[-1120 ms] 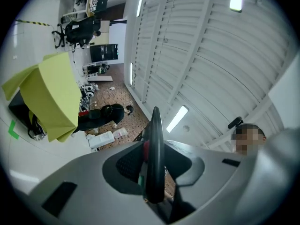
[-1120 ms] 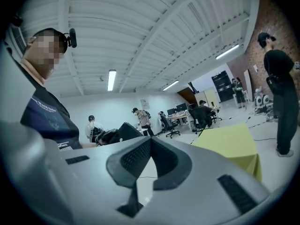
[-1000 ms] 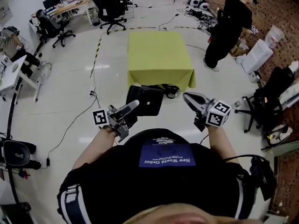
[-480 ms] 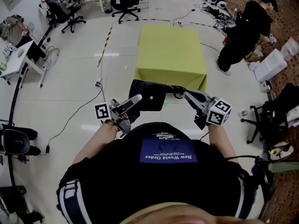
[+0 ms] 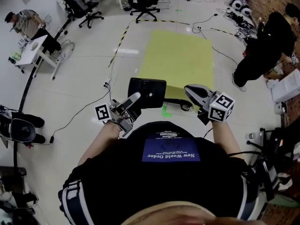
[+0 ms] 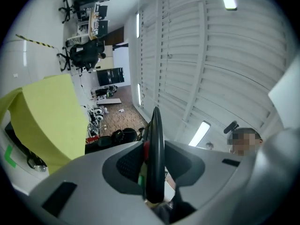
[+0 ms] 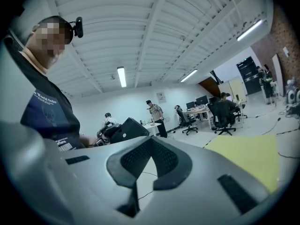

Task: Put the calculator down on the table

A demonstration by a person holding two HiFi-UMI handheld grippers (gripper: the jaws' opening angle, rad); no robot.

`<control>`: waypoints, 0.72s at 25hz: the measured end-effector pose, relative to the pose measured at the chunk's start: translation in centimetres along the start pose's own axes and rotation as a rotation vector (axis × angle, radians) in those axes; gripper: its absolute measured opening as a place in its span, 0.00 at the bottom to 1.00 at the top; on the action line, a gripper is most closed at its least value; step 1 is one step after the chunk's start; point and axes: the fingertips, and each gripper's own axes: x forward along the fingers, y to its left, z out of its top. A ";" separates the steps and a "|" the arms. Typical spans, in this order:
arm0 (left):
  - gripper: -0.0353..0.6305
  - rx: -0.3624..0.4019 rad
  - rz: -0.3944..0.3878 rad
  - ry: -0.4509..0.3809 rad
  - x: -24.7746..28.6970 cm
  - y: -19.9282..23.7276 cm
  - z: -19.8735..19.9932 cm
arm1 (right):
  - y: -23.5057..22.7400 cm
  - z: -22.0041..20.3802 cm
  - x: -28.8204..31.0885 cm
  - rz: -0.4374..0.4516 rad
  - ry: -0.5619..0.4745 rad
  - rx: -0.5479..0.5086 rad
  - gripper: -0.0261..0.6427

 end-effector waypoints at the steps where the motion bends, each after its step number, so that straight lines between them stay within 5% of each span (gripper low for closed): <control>1: 0.25 0.001 0.009 -0.010 1.2 0.8 0.0 | -1.5 -0.1 -0.5 0.006 0.007 -0.002 0.02; 9: 0.25 -0.027 0.050 -0.023 5.3 5.6 4.5 | -9.5 0.3 3.3 0.042 0.044 0.027 0.02; 18: 0.25 -0.074 -0.052 0.086 8.2 11.3 16.6 | -16.5 4.9 11.2 -0.099 0.040 -0.014 0.02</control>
